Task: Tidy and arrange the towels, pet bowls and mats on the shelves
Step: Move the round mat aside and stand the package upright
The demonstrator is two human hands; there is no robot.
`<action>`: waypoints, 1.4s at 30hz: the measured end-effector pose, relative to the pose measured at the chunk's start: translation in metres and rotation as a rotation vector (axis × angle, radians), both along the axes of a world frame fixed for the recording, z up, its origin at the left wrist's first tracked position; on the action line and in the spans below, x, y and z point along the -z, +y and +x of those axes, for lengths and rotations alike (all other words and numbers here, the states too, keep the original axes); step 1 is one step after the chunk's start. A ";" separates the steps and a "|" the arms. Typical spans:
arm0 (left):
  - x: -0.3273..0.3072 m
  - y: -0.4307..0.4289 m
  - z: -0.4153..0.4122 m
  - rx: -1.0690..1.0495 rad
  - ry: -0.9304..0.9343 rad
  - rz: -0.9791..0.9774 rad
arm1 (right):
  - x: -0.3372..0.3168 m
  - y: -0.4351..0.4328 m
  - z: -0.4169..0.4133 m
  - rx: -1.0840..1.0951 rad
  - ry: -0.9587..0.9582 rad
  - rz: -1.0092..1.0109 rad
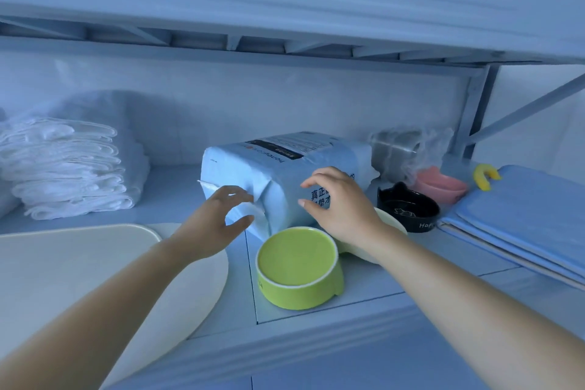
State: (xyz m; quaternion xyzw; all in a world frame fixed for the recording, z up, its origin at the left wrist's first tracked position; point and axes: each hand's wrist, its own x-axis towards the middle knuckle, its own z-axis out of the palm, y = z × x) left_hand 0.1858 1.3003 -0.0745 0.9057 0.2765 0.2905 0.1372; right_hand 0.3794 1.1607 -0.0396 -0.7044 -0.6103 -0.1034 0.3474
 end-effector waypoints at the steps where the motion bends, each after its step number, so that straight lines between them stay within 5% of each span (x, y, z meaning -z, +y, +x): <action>1: 0.002 -0.001 -0.004 -0.005 0.018 -0.009 | 0.000 0.003 -0.001 -0.008 -0.004 0.012; 10: -0.002 0.033 -0.035 -0.085 0.044 -0.032 | 0.000 0.035 -0.014 -0.028 0.064 -0.005; 21: 0.000 0.101 -0.012 -0.144 -0.104 -0.300 | 0.005 0.043 -0.012 -0.009 0.048 0.038; 42: -0.005 0.157 -0.023 -0.131 -0.104 -0.327 | 0.001 0.079 -0.023 0.028 0.131 -0.011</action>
